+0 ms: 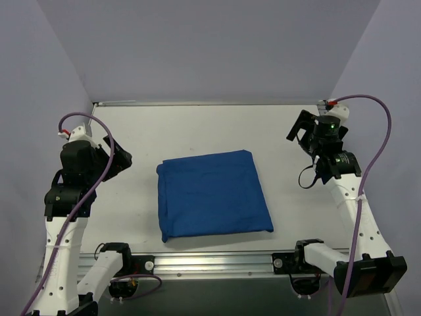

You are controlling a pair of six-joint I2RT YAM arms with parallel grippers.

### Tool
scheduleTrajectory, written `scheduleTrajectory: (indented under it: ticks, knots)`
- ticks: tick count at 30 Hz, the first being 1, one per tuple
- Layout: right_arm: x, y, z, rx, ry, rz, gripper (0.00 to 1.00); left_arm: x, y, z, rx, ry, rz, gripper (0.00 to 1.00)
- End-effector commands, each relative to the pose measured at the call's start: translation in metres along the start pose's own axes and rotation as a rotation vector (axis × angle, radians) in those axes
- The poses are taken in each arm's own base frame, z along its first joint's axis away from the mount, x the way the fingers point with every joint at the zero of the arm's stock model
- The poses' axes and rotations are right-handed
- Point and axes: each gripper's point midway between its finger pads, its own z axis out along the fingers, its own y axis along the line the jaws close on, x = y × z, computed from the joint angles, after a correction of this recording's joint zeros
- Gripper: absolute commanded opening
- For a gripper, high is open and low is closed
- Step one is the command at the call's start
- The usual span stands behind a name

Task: Open and lay out the surgical kit
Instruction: Open the surgical kit at the center of the board.

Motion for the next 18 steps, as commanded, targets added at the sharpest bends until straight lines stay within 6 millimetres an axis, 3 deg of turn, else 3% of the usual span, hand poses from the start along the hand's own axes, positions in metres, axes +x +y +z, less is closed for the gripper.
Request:
scheduleTrajectory:
  ticks: [1, 6, 11, 15, 16, 18]
  knots:
    - [-0.021, 0.007, -0.014, -0.044, -0.071, 0.021, 1.00, 0.000, -0.002, -0.003, 0.017, -0.003, 0.010, 0.94]
    - [-0.013, -0.001, -0.015, -0.010, -0.056, 0.026, 1.00, 0.009, 0.000, 0.000, 0.020, 0.026, 0.012, 0.94]
    - [0.004, 0.029, -0.009, -0.143, 0.039, -0.007, 1.00, 0.025, 0.003, 0.006, 0.024, 0.076, 0.013, 0.94]
    - [0.023, 0.088, -0.014, -0.246, 0.071, -0.071, 1.00, 0.042, 0.008, 0.008, 0.015, 0.142, 0.020, 0.94]
    - [0.044, 0.128, -0.030, -0.343, 0.103, -0.142, 1.00, 0.045, 0.009, 0.008, 0.011, 0.150, 0.020, 0.94]
    - [0.070, 0.173, -0.035, -0.387, 0.144, -0.238, 1.00, 0.049, 0.016, 0.006, -0.018, 0.167, 0.024, 0.94]
